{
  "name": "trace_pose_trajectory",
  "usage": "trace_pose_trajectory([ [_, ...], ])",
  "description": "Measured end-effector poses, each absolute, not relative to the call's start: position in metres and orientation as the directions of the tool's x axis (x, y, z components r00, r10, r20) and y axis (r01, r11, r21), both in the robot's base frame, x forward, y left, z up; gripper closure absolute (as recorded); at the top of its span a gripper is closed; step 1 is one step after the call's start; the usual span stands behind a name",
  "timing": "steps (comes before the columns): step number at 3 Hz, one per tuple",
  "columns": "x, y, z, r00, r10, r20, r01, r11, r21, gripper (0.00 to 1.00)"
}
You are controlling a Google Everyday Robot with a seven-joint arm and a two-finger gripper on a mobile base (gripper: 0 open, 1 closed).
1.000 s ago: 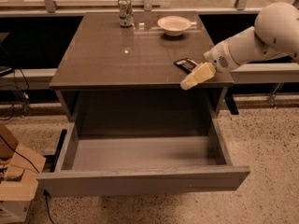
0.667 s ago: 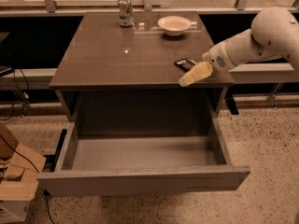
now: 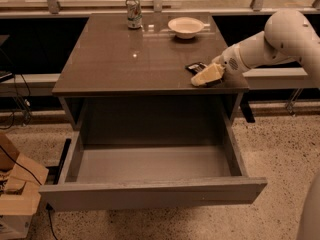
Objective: Place rxbar chocolate into top drawer
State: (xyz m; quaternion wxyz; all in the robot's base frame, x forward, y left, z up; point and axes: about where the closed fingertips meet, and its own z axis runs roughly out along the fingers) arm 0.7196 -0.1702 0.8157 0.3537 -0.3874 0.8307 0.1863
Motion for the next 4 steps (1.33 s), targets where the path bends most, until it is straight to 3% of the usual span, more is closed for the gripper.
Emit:
trace_pose_trajectory([
  [2, 0.7196, -0.1702, 0.8218, -0.45, -0.512, -0.732, -0.775, 0.631, 0.035, 1.0],
  [4, 0.7196, -0.1702, 0.822, -0.45, -0.512, -0.732, -0.775, 0.63, 0.035, 1.0],
])
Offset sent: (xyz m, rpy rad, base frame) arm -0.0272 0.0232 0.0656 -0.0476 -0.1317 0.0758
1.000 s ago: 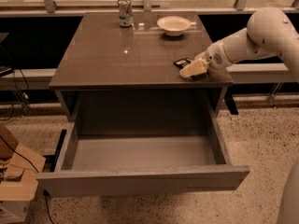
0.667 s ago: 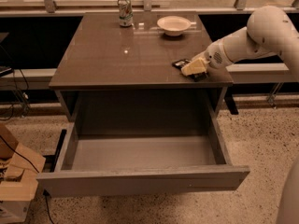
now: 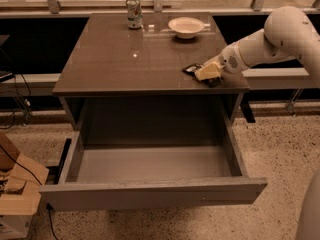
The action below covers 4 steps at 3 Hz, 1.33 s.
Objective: Place rxbar chocolate into top drawer
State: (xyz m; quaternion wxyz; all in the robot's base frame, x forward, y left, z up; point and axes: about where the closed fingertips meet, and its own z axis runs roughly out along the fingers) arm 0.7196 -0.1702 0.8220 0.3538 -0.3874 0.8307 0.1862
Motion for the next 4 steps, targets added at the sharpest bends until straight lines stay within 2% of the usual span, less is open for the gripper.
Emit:
trace_pose_trajectory([
  [2, 0.7196, -0.1701, 0.8219, -0.45, -0.512, -0.732, -0.775, 0.63, 0.035, 1.0],
  [4, 0.7196, -0.17, 0.822, -0.449, -0.512, -0.732, -0.776, 0.63, 0.035, 0.57],
])
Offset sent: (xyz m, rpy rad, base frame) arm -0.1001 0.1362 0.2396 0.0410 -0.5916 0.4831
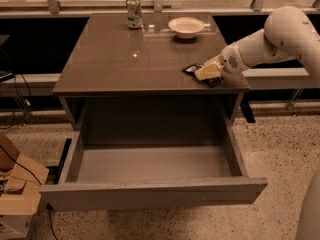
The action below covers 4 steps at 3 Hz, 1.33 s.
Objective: Place rxbar chocolate into top drawer
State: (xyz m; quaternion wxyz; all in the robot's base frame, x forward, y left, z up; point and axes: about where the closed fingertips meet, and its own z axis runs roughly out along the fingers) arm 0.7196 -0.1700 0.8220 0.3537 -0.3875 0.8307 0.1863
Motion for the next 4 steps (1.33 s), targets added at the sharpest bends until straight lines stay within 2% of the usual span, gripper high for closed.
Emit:
trace_pose_trajectory([
  [2, 0.7196, -0.17, 0.8224, -0.449, -0.512, -0.732, -0.776, 0.63, 0.035, 0.11],
  [3, 0.7196, -0.17, 0.8225, -0.449, -0.512, -0.732, -0.776, 0.63, 0.035, 0.0],
  [4, 0.7196, -0.17, 0.8225, -0.449, -0.512, -0.732, -0.776, 0.63, 0.035, 0.0],
])
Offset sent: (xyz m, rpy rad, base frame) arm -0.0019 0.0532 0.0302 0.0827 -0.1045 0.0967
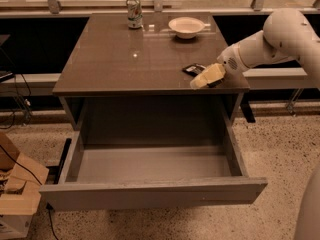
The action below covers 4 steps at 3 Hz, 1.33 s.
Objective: Place rxbar chocolate into top drawer
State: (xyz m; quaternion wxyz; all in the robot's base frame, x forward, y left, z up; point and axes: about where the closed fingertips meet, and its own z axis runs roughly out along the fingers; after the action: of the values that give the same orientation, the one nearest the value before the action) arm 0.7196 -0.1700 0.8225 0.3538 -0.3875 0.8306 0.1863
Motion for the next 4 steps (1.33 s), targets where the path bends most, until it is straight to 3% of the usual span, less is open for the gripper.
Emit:
trace_pose_trajectory([
  [1, 0.72, -0.151, 0.831, -0.411, -0.492, -0.768, -0.791, 0.611, 0.033, 0.0],
  [2, 0.718, -0.137, 0.836, -0.381, -0.483, -0.788, -0.804, 0.594, 0.024, 0.19],
  [3, 0.717, -0.129, 0.835, -0.372, -0.486, -0.791, -0.811, 0.584, 0.023, 0.49],
  [4, 0.719, -0.132, 0.828, -0.388, -0.483, -0.785, -0.804, 0.594, 0.031, 0.72],
])
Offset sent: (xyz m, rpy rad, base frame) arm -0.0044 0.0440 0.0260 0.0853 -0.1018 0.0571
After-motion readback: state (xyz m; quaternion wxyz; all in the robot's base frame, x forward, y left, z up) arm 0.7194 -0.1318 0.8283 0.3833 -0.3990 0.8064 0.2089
